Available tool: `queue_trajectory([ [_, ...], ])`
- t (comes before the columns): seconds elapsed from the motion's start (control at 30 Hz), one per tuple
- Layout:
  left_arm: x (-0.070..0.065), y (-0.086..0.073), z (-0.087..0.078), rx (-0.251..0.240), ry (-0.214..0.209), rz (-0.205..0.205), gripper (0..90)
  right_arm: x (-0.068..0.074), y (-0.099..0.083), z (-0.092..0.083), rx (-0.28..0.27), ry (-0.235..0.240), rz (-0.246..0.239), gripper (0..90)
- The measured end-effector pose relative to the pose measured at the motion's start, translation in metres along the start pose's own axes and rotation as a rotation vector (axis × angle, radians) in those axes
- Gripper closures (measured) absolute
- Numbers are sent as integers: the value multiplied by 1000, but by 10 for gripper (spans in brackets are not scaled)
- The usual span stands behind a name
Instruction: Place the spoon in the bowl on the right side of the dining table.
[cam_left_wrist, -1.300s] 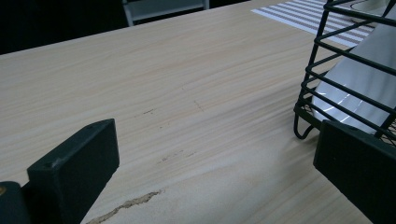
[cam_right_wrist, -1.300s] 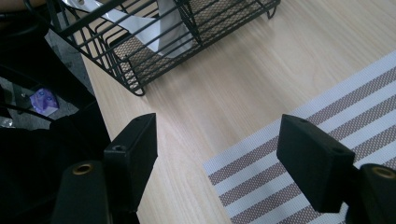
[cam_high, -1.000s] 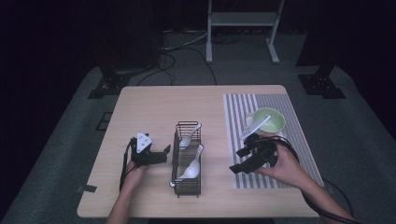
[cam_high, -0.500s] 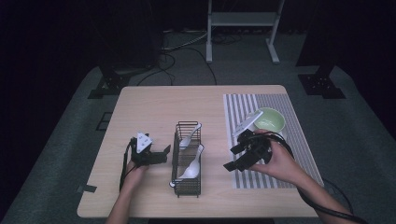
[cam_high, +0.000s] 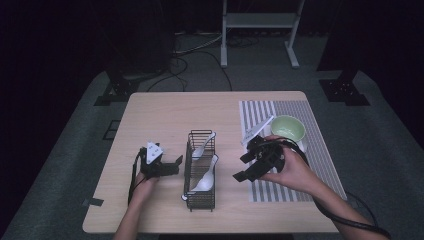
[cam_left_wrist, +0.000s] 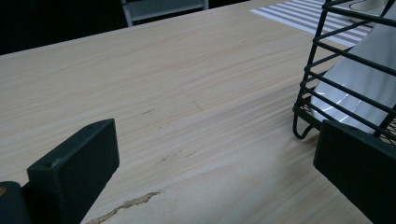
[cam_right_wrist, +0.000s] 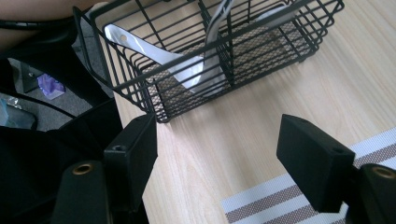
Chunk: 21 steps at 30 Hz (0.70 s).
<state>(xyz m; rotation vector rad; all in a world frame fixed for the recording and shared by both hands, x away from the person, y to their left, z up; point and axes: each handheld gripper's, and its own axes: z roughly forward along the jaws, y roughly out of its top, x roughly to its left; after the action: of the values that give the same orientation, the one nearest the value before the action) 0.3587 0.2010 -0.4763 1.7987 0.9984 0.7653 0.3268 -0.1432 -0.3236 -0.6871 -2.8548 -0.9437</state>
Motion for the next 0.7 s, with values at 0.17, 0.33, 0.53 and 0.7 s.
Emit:
queue_trajectory([
  [0.17,0,0,0,0,0,2,0,2,6,3,7,6,0,281],
  [0.33,0,0,0,1,-1,1,0,3,11,6,13,12,-7,282],
  [0.53,0,0,0,0,-2,3,0,6,21,8,18,26,-14,297],
  [0.7,0,0,0,-1,-4,1,0,6,29,11,16,39,-5,304],
])
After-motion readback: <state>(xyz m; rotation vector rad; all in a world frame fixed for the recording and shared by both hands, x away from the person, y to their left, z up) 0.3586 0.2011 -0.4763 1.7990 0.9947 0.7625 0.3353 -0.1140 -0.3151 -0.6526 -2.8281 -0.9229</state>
